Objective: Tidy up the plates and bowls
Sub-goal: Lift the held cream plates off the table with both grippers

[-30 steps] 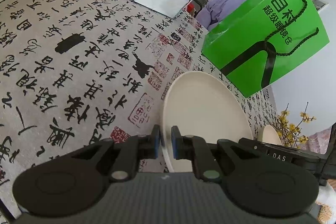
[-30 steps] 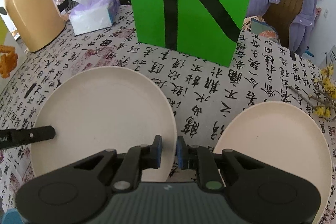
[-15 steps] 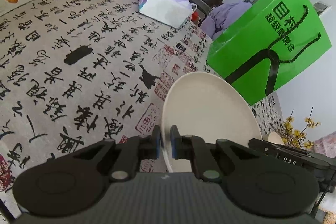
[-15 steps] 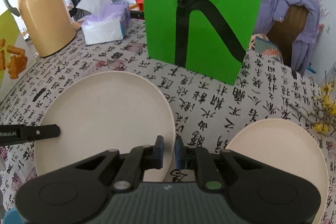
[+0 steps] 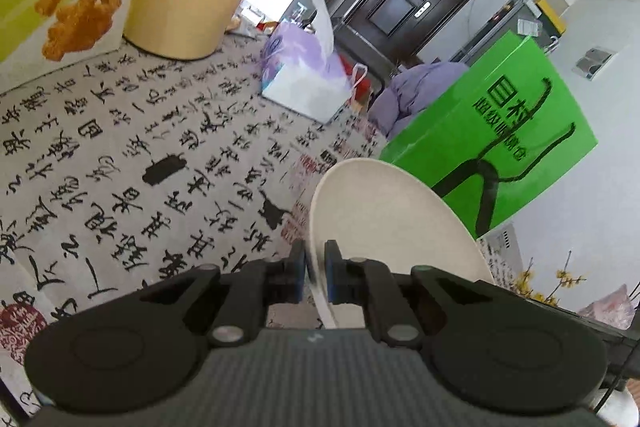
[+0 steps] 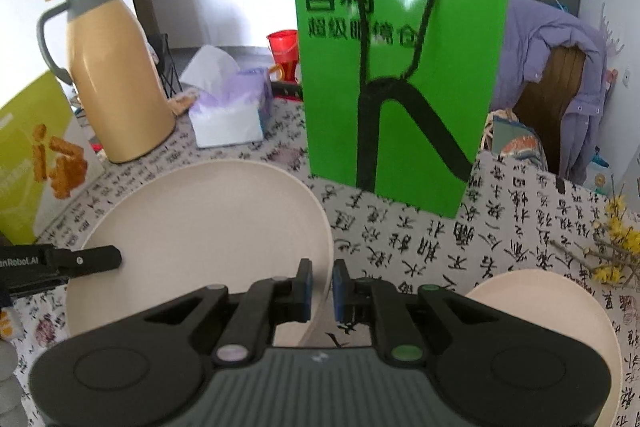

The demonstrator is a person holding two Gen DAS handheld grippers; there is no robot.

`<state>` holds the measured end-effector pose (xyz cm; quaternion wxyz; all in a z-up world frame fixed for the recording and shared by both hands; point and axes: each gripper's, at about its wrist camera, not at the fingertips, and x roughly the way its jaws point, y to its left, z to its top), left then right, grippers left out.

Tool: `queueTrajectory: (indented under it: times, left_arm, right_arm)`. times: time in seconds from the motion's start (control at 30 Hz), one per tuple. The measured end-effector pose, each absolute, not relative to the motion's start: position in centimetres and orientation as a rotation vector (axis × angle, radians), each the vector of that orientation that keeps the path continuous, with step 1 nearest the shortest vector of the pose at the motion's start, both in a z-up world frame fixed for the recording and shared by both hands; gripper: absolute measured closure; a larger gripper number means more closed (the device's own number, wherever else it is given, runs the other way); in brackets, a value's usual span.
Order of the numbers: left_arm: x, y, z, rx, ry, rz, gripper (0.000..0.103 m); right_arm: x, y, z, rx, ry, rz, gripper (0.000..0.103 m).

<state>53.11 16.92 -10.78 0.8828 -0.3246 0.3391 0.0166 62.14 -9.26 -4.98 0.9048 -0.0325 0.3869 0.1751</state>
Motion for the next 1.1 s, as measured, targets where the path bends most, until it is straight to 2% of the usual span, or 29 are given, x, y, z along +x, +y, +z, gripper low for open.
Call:
queueTrajectory:
  times: [0.73,1.1]
  left_arm:
    - [50.0,15.9,-6.8,-0.612,0.601,0.003,0.093]
    - [46.0,15.6,-3.7,-0.61,0.555,-0.001,0.093]
  right_arm:
    - [57.9,-11.0,-2.7,0.014,0.707,0.374,0.093]
    - [53.7,-11.7,0.1,0.036,0.638,0.405,0.093]
